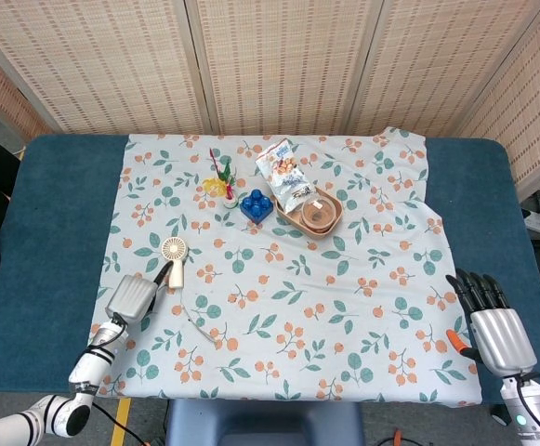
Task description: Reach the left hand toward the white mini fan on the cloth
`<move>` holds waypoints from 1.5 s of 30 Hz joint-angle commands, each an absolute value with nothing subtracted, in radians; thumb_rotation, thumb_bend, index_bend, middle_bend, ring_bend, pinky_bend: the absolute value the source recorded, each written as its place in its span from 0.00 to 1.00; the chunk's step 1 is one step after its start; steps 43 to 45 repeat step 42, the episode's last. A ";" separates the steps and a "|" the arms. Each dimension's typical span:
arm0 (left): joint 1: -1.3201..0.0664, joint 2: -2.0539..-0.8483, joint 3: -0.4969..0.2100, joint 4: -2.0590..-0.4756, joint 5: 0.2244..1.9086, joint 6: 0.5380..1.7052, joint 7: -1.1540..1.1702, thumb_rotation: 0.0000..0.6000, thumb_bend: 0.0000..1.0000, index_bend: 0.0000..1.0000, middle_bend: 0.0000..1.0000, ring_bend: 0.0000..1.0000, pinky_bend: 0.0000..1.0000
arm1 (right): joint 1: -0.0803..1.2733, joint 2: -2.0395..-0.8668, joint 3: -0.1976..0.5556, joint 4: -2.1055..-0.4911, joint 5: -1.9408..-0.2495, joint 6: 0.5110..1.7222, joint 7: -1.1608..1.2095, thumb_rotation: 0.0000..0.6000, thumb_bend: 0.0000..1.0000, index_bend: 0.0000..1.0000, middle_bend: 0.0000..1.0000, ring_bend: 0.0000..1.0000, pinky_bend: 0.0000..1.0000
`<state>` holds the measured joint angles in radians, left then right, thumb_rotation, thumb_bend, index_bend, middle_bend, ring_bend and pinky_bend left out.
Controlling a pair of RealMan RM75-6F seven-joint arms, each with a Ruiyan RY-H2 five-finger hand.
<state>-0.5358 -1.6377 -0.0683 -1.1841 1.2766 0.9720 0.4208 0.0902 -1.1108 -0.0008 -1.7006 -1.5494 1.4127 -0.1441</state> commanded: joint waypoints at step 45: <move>-0.042 -1.078 0.227 -1.730 1.721 1.777 0.118 1.00 0.41 0.00 0.00 0.00 0.12 | 0.028 -1.052 -0.112 -1.769 -1.781 1.514 -0.109 1.00 0.18 0.00 0.00 0.00 0.00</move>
